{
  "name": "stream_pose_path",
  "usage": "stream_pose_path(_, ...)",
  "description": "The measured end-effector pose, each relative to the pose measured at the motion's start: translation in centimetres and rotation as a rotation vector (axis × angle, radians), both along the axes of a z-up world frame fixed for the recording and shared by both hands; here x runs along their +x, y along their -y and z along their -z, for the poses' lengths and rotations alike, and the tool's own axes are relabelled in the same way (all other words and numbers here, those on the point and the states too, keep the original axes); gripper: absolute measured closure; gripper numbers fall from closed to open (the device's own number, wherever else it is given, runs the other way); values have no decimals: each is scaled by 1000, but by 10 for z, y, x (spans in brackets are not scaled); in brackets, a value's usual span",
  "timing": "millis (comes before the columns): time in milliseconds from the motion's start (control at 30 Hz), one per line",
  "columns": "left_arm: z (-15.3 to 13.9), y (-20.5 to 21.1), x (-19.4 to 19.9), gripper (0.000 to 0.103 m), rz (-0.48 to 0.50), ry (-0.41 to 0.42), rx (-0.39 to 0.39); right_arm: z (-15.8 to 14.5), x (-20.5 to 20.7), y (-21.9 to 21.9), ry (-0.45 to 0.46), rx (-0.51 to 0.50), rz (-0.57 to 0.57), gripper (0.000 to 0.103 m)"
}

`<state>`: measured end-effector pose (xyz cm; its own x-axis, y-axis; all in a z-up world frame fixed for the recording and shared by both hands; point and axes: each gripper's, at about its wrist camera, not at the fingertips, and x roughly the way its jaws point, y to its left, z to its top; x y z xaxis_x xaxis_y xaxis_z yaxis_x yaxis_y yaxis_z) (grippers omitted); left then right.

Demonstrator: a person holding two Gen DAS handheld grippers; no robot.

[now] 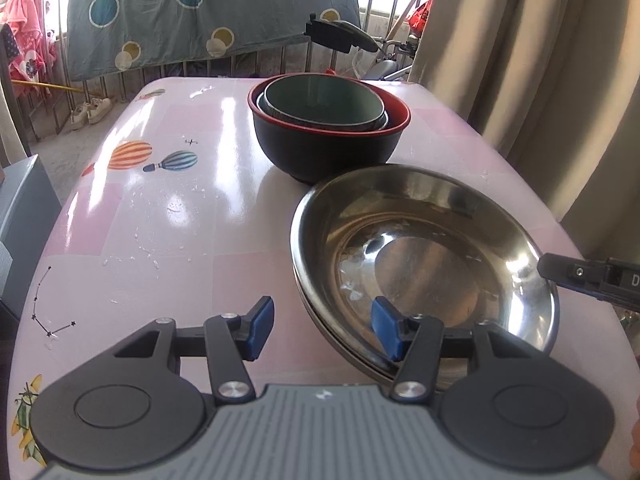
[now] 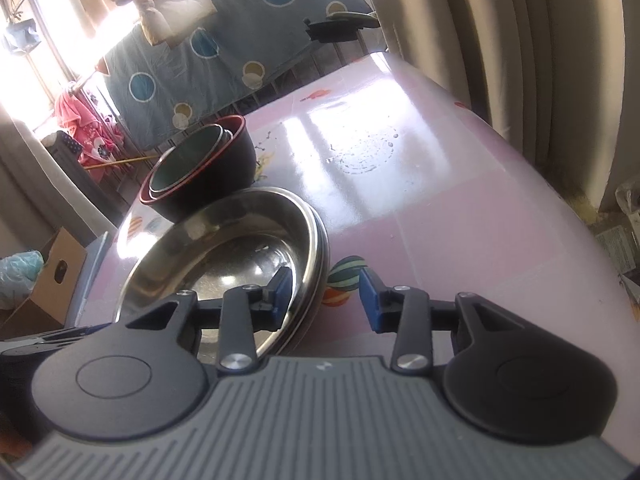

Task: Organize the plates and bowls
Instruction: 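Set the steel bowl down beside the red bowl stack and open both grippers, then move both grippers to the red-rimmed bowl stack and grasp its rim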

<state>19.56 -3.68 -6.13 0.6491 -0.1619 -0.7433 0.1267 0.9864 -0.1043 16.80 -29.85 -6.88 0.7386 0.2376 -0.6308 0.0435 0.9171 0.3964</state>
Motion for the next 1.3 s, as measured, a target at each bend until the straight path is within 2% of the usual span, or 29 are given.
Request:
stream_pose_path(133, 1, 3, -1, 41, 3, -20, 14, 0, -2, 0, -3, -2, -11, 60)
stream_pose_path(200, 0, 4, -1, 40, 2, -32, 14, 1, -1, -4, -24, -13, -13, 59)
stream_pose_path(300, -3, 4, -6, 30, -1, -24, 19, -1, -5, -4, -20, 7, -7, 56)
stream_pose_path(500, -13, 3, -11, 20, -8, -6, 38, -9, -15, -2, -2, 17, 9, 46)
stream_pose_path(667, -18, -1, -13, 15, -20, -7, 33, -12, -21, 0, -6, 32, 3, 25)
stream_pose_path(833, -18, -1, -6, 12, -12, -27, 29, -7, -20, 3, -25, 80, 7, 23)
stream_pose_path(1000, -15, -2, 5, 12, 0, -51, -40, 3, -12, 11, -55, 181, 13, 23)
stream_pose_path(1100, -13, -1, 12, 12, -2, -66, -53, 8, -5, 16, -69, 230, 18, 23)
stream_pose_path(1300, -16, -7, 16, 12, -11, -50, -56, 12, 3, 16, -80, 233, 23, 23)
